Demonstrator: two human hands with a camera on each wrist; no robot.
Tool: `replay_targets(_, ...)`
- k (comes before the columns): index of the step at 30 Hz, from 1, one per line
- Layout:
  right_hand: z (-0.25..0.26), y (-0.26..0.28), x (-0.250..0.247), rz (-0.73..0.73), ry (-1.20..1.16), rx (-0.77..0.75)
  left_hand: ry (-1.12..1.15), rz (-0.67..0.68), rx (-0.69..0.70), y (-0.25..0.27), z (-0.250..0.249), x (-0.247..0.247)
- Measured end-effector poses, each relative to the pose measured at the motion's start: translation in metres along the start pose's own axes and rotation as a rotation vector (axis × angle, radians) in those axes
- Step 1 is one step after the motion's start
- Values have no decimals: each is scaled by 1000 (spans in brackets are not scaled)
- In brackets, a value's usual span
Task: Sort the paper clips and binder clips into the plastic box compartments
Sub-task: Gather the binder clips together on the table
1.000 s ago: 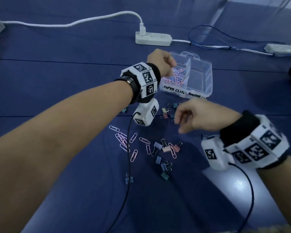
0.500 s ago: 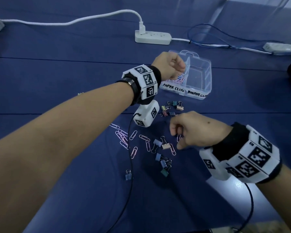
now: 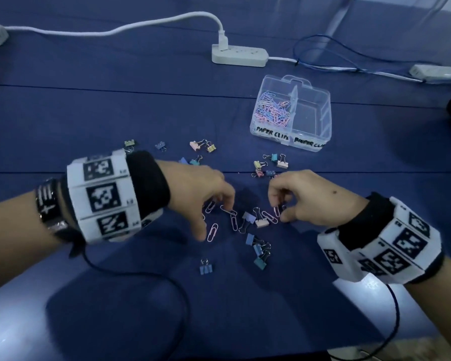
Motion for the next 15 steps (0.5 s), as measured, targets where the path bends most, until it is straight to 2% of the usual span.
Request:
replay_targets(2, -2, 1, 0, 5, 40, 56, -84, 43, -86, 0, -1, 11)
replay_targets(4, -3, 2, 0, 8, 61, 75, -69, 22, -132, -4, -1, 16)
replay_targets(8, -3, 0, -1, -30, 61, 72, 157, -96, -81, -9, -4, 14)
replay_targets(11, -1, 3, -4, -73, 93, 91, 214, -171, -89, -5, -3, 14)
replay_targets(15, 9, 7, 4, 5, 107, 139, 200, -127, -160, 3, -5, 19)
Point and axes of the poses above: each hand's wrist, its own y-axis away from the middle knuckle, its own x-axis out of the palm, z = x × y, the point moved 1 cm from there along -y, towards the middle knuckle, and after that the axes turned 7 degrees about z, right-handed, at the moved point
